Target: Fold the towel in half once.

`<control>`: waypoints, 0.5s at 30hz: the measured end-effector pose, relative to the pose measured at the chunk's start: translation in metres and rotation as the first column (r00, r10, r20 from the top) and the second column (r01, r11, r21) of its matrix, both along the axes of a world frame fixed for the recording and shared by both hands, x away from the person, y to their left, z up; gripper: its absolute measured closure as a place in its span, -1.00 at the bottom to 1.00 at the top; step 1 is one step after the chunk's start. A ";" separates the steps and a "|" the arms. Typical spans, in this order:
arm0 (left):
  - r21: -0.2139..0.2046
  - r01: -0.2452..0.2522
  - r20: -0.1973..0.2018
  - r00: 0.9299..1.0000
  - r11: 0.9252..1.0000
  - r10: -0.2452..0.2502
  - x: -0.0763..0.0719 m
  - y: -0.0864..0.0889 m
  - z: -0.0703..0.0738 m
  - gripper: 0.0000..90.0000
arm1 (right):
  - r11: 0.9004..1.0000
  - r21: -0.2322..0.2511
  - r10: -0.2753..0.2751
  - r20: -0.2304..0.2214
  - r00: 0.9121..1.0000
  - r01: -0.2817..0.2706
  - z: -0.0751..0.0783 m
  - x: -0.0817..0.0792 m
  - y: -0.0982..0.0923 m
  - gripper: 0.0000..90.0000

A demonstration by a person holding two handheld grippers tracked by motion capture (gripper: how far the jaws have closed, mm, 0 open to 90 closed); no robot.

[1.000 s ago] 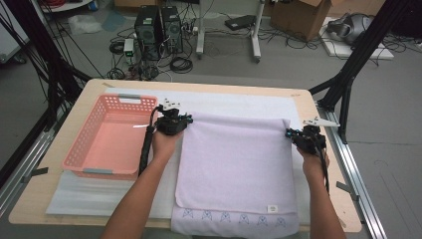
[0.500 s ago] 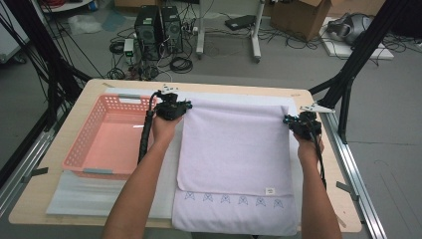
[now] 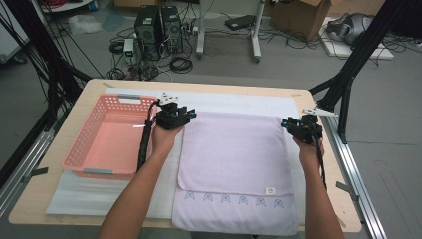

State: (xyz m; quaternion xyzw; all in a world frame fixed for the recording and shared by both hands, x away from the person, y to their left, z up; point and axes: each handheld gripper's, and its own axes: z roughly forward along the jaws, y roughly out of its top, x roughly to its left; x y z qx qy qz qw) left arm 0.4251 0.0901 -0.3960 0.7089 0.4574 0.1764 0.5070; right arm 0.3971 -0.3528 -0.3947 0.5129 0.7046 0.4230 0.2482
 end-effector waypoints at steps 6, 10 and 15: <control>-0.003 0.010 0.037 0.999 1.000 -0.010 -0.020 -0.001 -0.003 0.27 | 0.999 -0.015 0.035 -0.025 0.999 -0.035 0.009 -0.018 0.000 0.48; -0.017 0.014 0.041 0.999 1.000 -0.013 -0.036 0.001 -0.005 0.25 | 0.999 -0.007 0.049 -0.030 0.998 -0.049 0.011 -0.034 0.000 0.48; -0.006 0.045 0.035 0.998 0.999 -0.045 -0.059 0.000 -0.013 0.17 | 0.998 0.009 0.063 -0.040 0.997 -0.062 0.004 -0.060 -0.005 0.48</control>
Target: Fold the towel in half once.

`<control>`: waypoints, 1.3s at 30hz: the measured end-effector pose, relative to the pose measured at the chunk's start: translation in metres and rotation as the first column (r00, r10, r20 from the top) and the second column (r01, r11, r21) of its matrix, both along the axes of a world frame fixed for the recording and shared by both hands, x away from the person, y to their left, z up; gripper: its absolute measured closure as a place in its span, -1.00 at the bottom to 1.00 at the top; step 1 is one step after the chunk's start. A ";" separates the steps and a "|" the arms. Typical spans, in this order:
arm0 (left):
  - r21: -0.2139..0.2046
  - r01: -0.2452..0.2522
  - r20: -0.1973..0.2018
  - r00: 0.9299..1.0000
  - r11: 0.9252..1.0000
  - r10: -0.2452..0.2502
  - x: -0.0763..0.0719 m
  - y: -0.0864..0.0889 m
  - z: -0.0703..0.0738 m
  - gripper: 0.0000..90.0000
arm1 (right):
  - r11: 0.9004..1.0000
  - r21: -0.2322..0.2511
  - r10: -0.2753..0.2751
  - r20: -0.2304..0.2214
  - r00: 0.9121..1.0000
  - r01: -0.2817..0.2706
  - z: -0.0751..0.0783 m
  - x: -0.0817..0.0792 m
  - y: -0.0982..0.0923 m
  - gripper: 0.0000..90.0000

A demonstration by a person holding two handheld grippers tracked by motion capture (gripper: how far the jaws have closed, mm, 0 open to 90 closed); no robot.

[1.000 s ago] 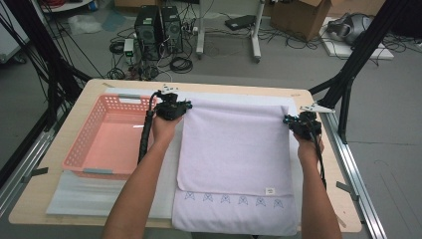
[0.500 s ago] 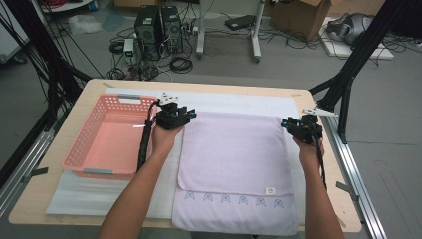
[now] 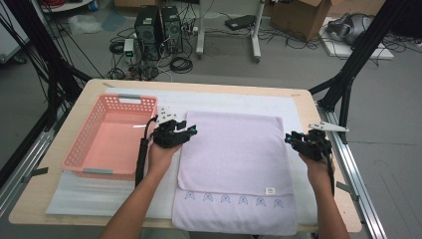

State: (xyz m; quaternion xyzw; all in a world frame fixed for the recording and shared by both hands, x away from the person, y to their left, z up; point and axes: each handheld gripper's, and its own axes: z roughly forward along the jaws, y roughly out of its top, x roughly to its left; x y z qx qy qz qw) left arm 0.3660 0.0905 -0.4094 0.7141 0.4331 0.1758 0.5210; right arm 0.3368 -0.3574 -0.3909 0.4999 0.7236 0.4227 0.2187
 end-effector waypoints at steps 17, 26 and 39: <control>-0.020 0.034 -0.043 0.998 0.999 -0.035 -0.077 0.013 -0.030 0.20 | 1.000 0.007 0.017 -0.031 0.999 -0.017 -0.034 -0.093 -0.010 0.51; 0.004 0.053 -0.061 0.997 0.999 -0.052 -0.105 0.030 -0.038 -0.08 | 0.999 -0.003 0.034 -0.072 0.997 -0.034 -0.048 -0.124 -0.010 0.53; 0.056 0.076 -0.104 0.992 0.996 -0.070 -0.125 0.033 -0.043 0.33 | 0.999 -0.001 0.052 -0.071 0.996 -0.053 -0.051 -0.132 0.002 0.54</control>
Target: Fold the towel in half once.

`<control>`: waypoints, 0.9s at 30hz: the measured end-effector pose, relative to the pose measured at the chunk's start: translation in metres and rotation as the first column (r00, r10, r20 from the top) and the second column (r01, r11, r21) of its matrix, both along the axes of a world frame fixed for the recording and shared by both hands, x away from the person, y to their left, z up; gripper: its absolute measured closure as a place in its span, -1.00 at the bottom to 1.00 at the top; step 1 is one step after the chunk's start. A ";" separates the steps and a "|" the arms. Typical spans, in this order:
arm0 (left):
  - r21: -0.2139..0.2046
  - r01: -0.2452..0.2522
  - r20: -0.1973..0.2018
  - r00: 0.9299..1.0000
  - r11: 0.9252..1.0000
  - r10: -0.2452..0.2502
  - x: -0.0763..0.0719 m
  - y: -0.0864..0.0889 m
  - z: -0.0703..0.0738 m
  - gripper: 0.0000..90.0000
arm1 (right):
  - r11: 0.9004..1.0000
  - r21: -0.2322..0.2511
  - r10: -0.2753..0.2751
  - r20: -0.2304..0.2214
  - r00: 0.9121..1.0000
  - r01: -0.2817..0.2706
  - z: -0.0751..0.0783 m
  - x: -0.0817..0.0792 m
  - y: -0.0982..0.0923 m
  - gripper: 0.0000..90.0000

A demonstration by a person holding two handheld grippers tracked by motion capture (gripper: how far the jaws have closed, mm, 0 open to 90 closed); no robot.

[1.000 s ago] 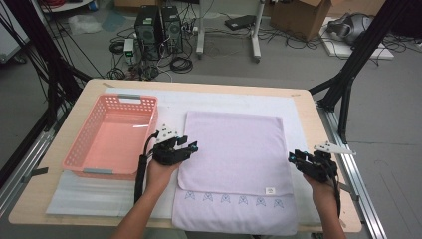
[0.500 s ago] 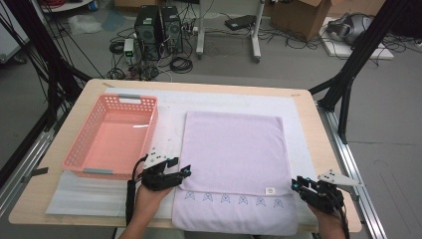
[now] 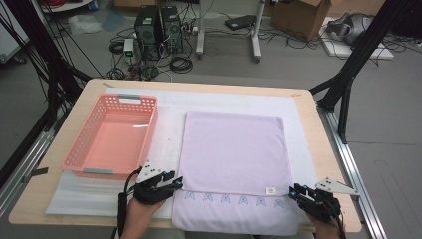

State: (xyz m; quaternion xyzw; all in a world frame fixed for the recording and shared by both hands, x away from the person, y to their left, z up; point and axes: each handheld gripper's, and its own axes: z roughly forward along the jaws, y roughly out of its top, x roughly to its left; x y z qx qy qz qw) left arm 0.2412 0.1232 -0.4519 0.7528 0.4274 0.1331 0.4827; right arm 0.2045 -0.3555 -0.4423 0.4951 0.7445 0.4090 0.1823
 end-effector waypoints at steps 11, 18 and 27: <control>0.105 0.006 -0.005 1.000 0.994 -0.005 -0.003 -0.015 -0.003 0.82 | 0.998 -0.062 0.018 -0.021 1.000 -0.019 -0.007 0.001 0.004 0.94; 0.079 0.000 -0.001 1.000 0.997 0.000 -0.003 -0.014 -0.003 0.91 | 0.999 -0.034 0.013 -0.027 1.000 -0.014 -0.006 0.000 0.003 0.74; 0.054 0.005 0.024 1.000 0.999 -0.006 -0.004 -0.014 0.000 0.94 | 0.992 -0.120 0.040 0.004 0.999 -0.039 -0.006 -0.001 0.012 0.95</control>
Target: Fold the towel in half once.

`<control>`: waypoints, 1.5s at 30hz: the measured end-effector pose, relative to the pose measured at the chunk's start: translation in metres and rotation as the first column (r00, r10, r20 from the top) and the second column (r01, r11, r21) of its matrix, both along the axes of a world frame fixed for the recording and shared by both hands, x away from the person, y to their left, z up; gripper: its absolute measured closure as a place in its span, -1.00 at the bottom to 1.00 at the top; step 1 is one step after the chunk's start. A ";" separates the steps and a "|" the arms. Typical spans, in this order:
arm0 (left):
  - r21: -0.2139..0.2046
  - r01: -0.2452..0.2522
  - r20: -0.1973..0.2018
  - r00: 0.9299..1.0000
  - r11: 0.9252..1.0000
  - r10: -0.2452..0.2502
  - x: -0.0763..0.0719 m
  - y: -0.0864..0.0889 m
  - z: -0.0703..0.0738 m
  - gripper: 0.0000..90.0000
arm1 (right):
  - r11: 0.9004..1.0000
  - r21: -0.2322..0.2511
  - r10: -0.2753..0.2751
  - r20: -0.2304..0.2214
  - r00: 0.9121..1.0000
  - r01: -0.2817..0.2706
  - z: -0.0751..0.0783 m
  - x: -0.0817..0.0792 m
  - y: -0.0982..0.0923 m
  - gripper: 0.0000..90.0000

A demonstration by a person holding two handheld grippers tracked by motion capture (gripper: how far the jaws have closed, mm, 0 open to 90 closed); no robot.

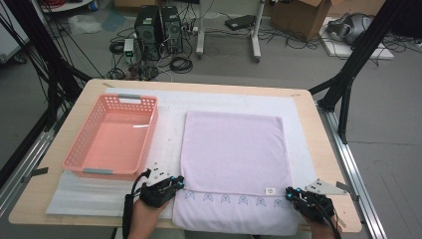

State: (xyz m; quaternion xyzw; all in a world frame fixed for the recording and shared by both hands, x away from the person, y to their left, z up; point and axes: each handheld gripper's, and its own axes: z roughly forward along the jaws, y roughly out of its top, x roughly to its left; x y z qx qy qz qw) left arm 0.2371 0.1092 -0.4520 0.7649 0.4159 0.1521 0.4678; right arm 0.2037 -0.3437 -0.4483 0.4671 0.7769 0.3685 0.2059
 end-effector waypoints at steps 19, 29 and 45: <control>-0.053 0.008 0.039 0.999 0.999 -0.006 -0.004 0.007 0.005 0.93 | 0.998 0.007 -0.055 0.000 0.999 0.055 0.001 0.000 0.000 0.96; -0.048 0.023 0.044 0.999 0.999 -0.020 -0.004 0.006 0.009 0.86 | 0.999 0.016 -0.037 0.005 0.999 0.037 0.004 0.000 -0.001 0.95; -0.007 -0.002 -0.028 1.000 1.000 0.001 0.001 0.002 0.002 0.95 | 0.999 0.028 -0.041 -0.017 0.999 0.042 0.000 0.002 -0.002 0.90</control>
